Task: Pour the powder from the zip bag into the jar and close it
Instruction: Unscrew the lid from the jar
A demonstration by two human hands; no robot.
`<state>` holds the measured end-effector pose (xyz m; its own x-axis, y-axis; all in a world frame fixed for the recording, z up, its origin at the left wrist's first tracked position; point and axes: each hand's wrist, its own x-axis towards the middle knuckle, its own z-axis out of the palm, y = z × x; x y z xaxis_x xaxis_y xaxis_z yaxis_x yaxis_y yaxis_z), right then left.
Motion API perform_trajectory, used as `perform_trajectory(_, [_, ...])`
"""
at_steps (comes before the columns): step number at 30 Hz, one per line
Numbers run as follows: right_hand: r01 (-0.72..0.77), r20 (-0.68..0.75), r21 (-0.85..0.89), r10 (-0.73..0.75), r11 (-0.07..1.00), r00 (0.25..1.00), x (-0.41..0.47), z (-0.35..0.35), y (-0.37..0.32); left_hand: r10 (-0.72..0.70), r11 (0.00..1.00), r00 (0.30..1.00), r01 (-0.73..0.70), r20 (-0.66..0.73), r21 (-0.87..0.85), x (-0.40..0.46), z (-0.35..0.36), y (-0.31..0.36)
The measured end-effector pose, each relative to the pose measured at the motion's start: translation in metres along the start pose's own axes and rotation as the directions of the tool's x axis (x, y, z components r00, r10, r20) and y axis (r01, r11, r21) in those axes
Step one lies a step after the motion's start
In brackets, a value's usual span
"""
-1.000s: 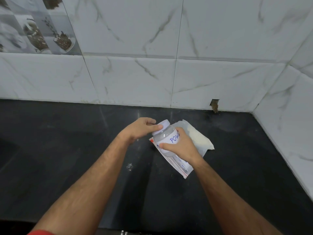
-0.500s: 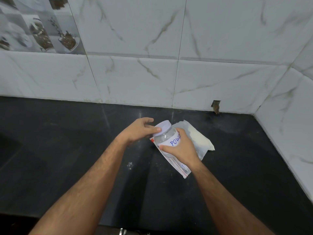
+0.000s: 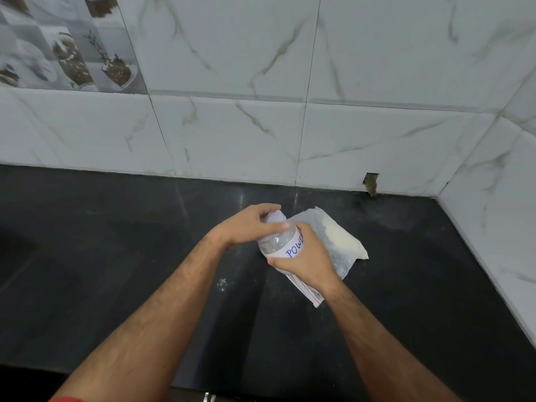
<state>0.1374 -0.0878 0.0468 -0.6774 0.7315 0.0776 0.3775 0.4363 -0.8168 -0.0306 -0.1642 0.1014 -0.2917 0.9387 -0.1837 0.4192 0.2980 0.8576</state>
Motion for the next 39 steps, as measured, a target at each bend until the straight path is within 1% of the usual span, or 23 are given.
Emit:
perform_trajectory(2, [0.005,0.001,-0.027,-0.005,1.0,1.0,0.0,0.003,0.003,-0.035,0.993,0.999,0.031,0.041,0.112,0.001,-0.004,-0.002])
perform_trajectory(4, [0.016,0.006,-0.059,-0.016,0.998,1.0,-0.001,0.009,0.006,-0.06,0.992,0.998,0.058,0.014,0.112,0.001,-0.005,-0.004])
perform_trajectory(6, [0.016,0.004,-0.068,-0.016,0.998,1.0,-0.002,0.015,0.01,-0.101,0.994,0.994,0.102,-0.049,0.034,0.0,-0.004,-0.006])
perform_trajectory(8, [-0.003,-0.008,-0.054,0.003,0.999,1.0,-0.003,0.019,0.015,-0.185,0.971,0.977,0.165,-0.107,-0.174,-0.001,-0.005,-0.017])
perform_trajectory(9, [-0.016,-0.002,-0.049,0.016,0.999,1.0,-0.004,0.021,0.016,-0.246,0.929,0.962,0.2,-0.119,-0.31,-0.003,-0.007,-0.025])
perform_trajectory(10, [-0.029,0.007,-0.043,0.029,0.999,1.0,-0.004,0.023,0.018,-0.317,0.867,0.941,0.238,-0.117,-0.437,-0.006,-0.01,-0.035])
perform_trajectory(13, [-0.066,-0.007,-0.025,0.066,0.998,0.998,-0.007,0.028,0.02,-0.491,0.62,0.871,0.343,-0.008,-0.705,-0.019,-0.017,-0.076])
perform_trajectory(15, [-0.079,-0.012,-0.047,0.079,0.996,0.997,-0.01,0.033,0.02,-0.555,0.467,0.83,0.371,0.061,-0.803,-0.028,-0.016,-0.106])
perform_trajectory(16, [-0.084,-0.005,-0.063,0.084,0.994,0.996,-0.011,0.036,0.021,-0.571,0.432,0.818,0.373,0.072,-0.821,-0.031,-0.014,-0.119])
perform_trajectory(17, [-0.09,0.002,-0.073,0.09,0.993,0.996,-0.012,0.039,0.021,-0.58,0.428,0.813,0.367,0.061,-0.826,-0.035,-0.013,-0.13])
perform_trajectory(19, [-0.099,0.014,-0.071,0.1,0.993,0.995,-0.014,0.046,0.02,-0.6,0.472,0.8,0.334,-0.019,-0.816,-0.038,-0.01,-0.147])
perform_trajectory(21, [-0.112,0.022,-0.047,0.113,0.993,0.993,-0.017,0.054,0.019,-0.622,0.554,0.772,0.315,-0.132,-0.771,-0.037,-0.008,-0.16])
perform_trajectory(23, [-0.108,0.026,-0.001,0.108,0.994,0.994,-0.022,0.061,0.016,-0.632,0.645,0.737,0.329,-0.24,-0.69,-0.034,-0.007,-0.168])
perform_trajectory(26, [-0.031,0.031,0.034,0.03,0.999,0.999,-0.024,0.069,0.009,-0.635,0.724,0.678,0.356,-0.369,-0.591,-0.028,-0.011,-0.174])
perform_trajectory(28, [0.003,0.047,0.051,-0.005,0.999,0.999,-0.024,0.075,0.008,-0.599,0.79,0.654,0.391,-0.462,-0.472,-0.025,-0.014,-0.173])
perform_trajectory(29, [0.007,0.047,0.058,-0.01,0.998,0.999,-0.024,0.078,0.009,-0.564,0.825,0.652,0.421,-0.507,-0.378,-0.025,-0.015,-0.172])
perform_trajectory(31, [0.0,0.044,0.052,-0.002,0.999,0.999,-0.024,0.083,0.012,-0.49,0.861,0.663,0.471,-0.566,-0.193,-0.024,-0.016,-0.169])
perform_trajectory(33, [-0.016,0.042,0.039,0.014,0.999,0.999,-0.024,0.087,0.013,-0.431,0.877,0.688,0.471,-0.584,-0.093,-0.025,-0.015,-0.167])
perform_trajectory(36, [-0.033,0.042,0.024,0.032,0.999,0.999,-0.023,0.093,0.013,-0.392,0.898,0.716,0.433,-0.578,-0.073,-0.03,-0.011,-0.167])
perform_trajectory(39, [-0.057,0.087,-0.003,0.057,0.998,0.995,-0.023,0.098,0.019,-0.35,0.917,0.723,0.393,-0.596,-0.061,-0.037,-0.009,-0.166])
